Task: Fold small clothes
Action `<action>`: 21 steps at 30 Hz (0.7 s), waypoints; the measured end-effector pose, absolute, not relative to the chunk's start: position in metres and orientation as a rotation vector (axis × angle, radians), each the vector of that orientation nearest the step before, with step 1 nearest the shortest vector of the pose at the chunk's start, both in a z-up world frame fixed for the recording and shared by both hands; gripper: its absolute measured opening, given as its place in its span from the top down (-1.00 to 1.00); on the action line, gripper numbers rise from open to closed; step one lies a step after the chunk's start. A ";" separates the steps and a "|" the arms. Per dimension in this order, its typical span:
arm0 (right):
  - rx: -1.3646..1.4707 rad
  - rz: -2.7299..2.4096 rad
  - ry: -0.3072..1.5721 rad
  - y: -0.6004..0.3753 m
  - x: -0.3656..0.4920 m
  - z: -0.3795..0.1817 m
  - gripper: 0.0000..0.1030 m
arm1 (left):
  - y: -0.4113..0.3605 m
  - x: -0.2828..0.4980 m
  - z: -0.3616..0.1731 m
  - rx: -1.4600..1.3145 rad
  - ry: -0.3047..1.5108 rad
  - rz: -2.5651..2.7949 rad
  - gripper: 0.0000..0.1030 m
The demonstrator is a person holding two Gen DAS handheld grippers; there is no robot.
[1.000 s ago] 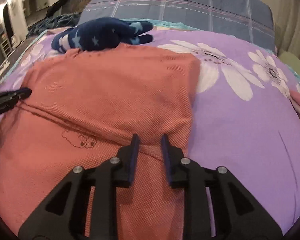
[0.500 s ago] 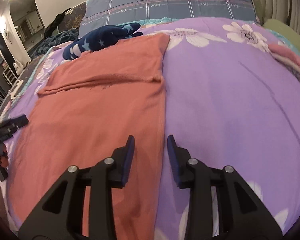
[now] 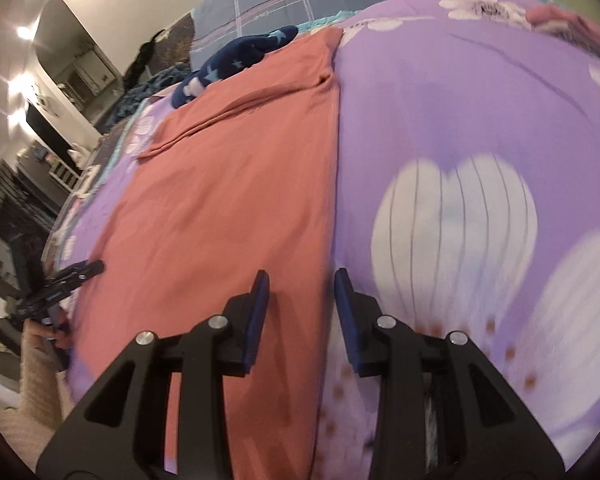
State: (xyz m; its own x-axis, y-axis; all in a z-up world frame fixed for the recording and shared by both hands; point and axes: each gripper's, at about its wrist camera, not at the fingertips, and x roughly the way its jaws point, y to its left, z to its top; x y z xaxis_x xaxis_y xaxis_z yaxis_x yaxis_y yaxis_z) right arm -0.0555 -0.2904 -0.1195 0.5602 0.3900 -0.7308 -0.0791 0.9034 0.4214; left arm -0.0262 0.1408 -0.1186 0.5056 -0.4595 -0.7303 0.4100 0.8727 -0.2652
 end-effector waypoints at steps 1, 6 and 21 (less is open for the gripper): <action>0.388 0.301 0.945 -0.294 -0.065 -0.120 0.33 | 0.141 -0.032 -0.119 -0.065 0.899 -0.528 0.20; 0.471 0.362 0.977 -0.302 -0.108 -0.122 0.33 | 0.146 -0.071 -0.120 -0.100 0.898 -0.566 0.21; 0.530 0.450 0.948 -0.284 -0.082 -0.112 0.92 | 0.138 -0.069 -0.098 -0.155 0.851 -0.562 0.90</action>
